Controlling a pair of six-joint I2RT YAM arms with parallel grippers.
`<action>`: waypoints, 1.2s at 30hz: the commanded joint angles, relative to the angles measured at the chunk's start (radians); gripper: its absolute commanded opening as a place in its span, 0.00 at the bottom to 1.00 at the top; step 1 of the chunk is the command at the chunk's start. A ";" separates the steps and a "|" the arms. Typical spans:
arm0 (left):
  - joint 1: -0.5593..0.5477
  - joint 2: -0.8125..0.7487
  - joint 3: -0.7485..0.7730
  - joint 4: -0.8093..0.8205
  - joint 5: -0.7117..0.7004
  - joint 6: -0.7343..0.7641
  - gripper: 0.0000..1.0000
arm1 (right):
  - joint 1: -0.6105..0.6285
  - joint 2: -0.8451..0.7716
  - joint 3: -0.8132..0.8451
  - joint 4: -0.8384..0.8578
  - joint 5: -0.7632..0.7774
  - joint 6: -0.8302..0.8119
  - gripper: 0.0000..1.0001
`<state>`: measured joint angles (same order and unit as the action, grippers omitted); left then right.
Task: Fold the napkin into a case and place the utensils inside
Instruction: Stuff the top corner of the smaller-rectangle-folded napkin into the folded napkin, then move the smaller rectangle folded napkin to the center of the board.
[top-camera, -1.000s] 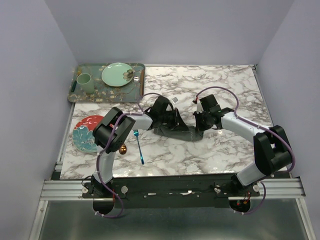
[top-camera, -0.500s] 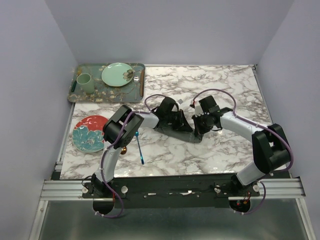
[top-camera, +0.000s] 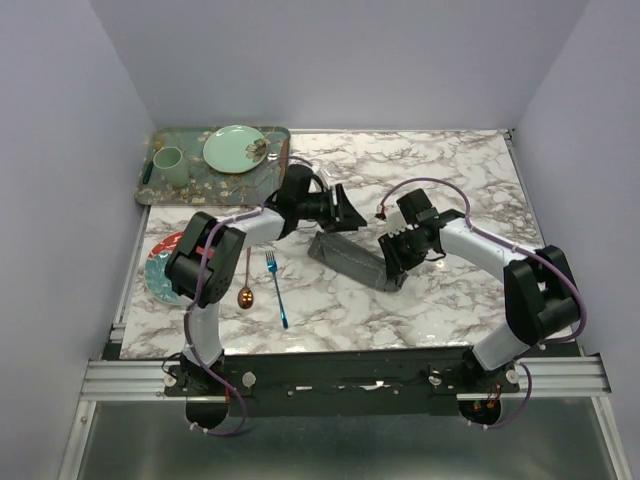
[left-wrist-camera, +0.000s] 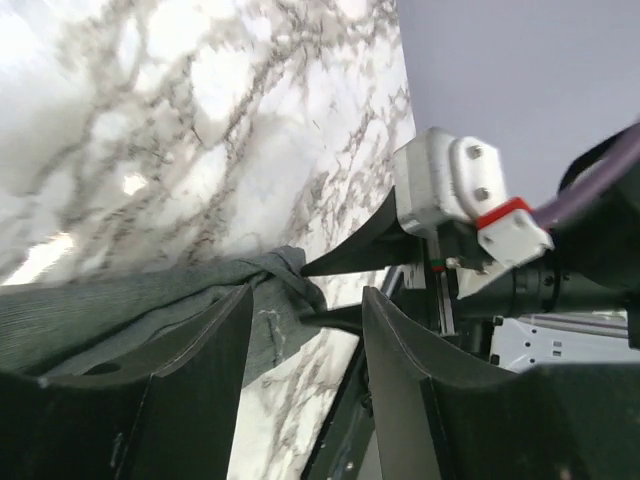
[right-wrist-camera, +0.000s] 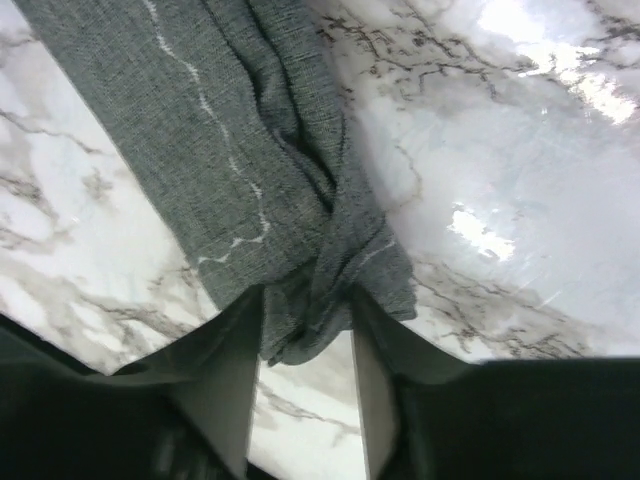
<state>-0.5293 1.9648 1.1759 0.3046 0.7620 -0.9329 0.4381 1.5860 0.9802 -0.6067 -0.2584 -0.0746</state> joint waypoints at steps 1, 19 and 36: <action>0.083 -0.105 0.048 -0.241 0.079 0.340 0.56 | -0.009 -0.026 0.055 -0.065 -0.099 -0.048 0.60; 0.193 -0.389 -0.027 -0.901 0.089 1.580 0.51 | -0.022 0.415 0.537 0.002 -0.274 -0.002 0.55; 0.152 -0.431 -0.081 -1.056 0.054 2.004 0.44 | 0.028 0.534 0.503 0.002 -0.467 -0.021 0.24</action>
<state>-0.3431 1.5150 1.0767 -0.7109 0.8379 0.9459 0.4324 2.1040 1.5200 -0.5991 -0.6392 -0.0849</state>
